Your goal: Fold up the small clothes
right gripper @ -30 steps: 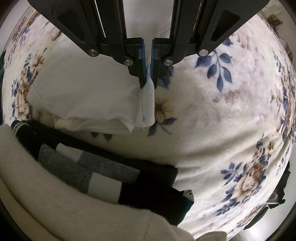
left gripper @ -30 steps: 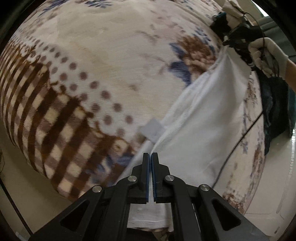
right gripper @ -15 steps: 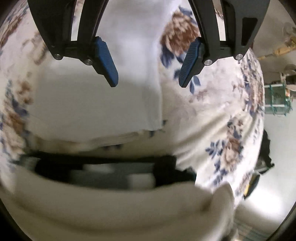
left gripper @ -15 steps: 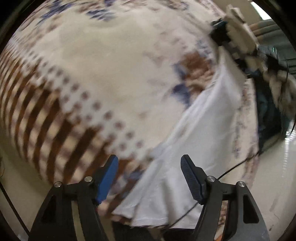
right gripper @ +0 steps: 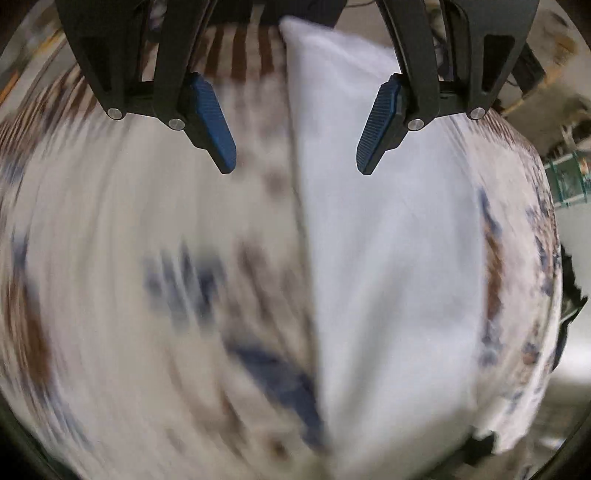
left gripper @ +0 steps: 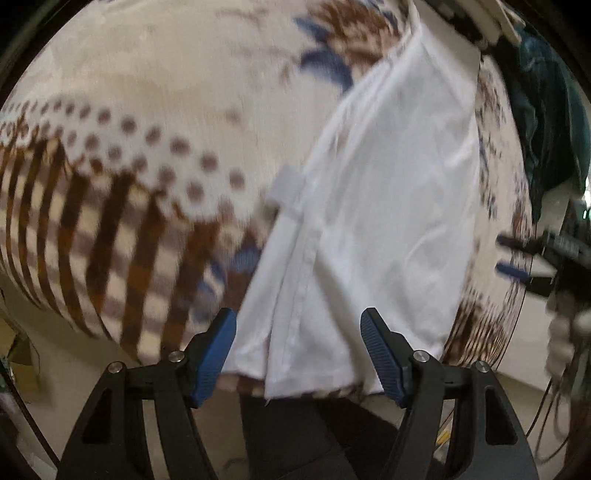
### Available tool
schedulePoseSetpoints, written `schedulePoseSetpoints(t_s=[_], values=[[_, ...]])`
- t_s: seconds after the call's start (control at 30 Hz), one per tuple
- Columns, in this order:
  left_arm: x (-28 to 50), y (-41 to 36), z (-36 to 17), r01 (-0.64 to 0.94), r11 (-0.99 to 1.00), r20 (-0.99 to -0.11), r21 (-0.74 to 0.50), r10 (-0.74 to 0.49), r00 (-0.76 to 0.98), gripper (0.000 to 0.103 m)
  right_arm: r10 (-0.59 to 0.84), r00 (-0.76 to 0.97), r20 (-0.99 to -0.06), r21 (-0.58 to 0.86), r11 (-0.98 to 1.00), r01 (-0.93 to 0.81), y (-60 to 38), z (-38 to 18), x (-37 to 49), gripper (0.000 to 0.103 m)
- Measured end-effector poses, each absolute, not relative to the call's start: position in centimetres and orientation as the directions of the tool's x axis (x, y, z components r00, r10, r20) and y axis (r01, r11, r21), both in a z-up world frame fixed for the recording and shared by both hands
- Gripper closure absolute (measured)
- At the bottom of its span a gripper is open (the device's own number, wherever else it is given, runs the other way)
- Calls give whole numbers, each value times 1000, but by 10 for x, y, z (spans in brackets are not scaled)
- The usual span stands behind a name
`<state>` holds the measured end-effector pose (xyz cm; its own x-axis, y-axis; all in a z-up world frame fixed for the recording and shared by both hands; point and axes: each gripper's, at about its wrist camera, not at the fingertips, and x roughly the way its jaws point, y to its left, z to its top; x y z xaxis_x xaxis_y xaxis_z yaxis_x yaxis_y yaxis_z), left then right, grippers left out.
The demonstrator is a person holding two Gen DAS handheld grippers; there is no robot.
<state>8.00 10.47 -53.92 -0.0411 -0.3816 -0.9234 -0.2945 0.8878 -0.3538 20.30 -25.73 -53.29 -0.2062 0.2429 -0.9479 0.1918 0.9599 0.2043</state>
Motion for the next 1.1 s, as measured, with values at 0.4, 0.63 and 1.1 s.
schedulePoseSetpoints(t_s=[0.4,0.63,1.1], values=[[52,66,-551,-235,927,-954,-292,-300,2,103,316,-200,-927,265,932,246,-255,-549,65,33],[36,96,-511,-321,897,-952,-303,-272,140,103,314,-167,-934,272,933,235,-232,-541,41,34],[36,111,-522,-279,927,-968,-249,-232,92,103,439,-221,-871,358,875,325,-202,-583,18,88]])
